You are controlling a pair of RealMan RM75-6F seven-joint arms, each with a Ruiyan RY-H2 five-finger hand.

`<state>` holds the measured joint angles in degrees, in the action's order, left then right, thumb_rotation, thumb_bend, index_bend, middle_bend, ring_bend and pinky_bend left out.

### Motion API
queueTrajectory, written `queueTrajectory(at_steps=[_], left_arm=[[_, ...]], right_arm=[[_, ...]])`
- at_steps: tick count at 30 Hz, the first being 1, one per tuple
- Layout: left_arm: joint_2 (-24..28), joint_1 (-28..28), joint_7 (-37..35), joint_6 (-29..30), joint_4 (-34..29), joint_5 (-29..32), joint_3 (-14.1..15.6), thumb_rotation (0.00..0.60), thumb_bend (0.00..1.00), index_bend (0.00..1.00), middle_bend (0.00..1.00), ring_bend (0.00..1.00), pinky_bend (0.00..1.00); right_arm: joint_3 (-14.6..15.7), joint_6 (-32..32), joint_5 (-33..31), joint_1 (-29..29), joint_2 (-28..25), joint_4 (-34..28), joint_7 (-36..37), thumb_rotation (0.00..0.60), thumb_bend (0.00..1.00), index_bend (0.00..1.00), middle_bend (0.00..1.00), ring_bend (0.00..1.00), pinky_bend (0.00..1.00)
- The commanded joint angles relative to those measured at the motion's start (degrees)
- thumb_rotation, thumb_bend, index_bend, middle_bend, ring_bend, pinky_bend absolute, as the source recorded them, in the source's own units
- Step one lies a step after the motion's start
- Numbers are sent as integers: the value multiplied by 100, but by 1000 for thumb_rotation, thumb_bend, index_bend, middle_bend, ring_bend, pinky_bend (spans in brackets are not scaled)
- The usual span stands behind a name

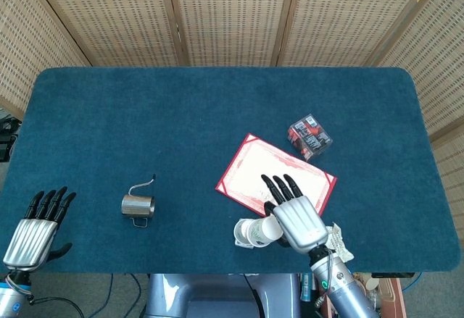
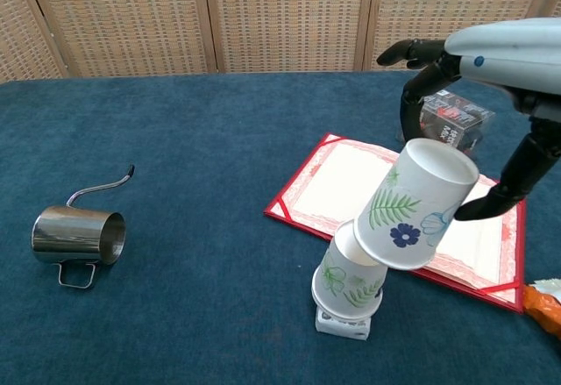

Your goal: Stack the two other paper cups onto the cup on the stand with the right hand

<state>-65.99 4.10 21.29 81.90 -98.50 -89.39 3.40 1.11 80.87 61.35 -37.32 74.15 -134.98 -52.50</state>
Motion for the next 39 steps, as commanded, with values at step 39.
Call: queueTrajectory(at_steps=[39], left_arm=[[-2, 3, 16, -12, -17, -7, -10, 600, 185, 0, 0, 0, 0]], right_arm=[[-349, -39, -191, 1, 774, 545, -346, 600, 100, 519, 10, 0, 0]])
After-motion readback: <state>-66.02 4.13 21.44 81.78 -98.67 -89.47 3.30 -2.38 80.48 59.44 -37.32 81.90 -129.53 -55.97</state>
